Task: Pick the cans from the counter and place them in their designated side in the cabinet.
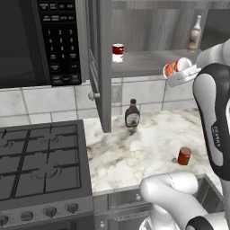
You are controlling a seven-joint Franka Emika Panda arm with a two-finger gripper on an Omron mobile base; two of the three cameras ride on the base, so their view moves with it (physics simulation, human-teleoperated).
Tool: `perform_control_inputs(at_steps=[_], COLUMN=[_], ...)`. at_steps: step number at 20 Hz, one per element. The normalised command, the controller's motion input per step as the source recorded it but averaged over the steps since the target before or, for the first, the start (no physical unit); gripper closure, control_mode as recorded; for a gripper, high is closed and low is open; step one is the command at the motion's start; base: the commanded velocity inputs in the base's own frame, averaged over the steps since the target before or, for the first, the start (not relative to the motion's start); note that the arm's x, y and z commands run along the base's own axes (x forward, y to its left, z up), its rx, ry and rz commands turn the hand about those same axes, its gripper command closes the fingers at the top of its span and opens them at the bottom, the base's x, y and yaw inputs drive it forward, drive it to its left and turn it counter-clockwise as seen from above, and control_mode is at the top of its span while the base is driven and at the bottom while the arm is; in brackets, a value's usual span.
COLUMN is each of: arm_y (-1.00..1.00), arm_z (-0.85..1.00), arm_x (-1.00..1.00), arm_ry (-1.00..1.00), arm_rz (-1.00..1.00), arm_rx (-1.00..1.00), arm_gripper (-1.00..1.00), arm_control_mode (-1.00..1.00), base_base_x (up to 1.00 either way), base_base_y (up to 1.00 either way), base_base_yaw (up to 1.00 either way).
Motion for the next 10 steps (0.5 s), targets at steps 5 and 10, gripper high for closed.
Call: perform_control_inputs(at_steps=[5, 10], arm_y=[0.08, 0.05], arm_z=[0.01, 0.0], arm_x=[0.24, 0.28], arm_ry=[-0.06, -0.07], arm_rz=[0.0, 0.0], arm_rx=[0.0, 0.0], arm_gripper=[1.0, 1.0], arm_control_mode=[-1.0, -1.0], base_base_x=[0.0, 0.0], base_base_y=[0.0, 0.0], base_base_yaw=[0.0, 0.0])
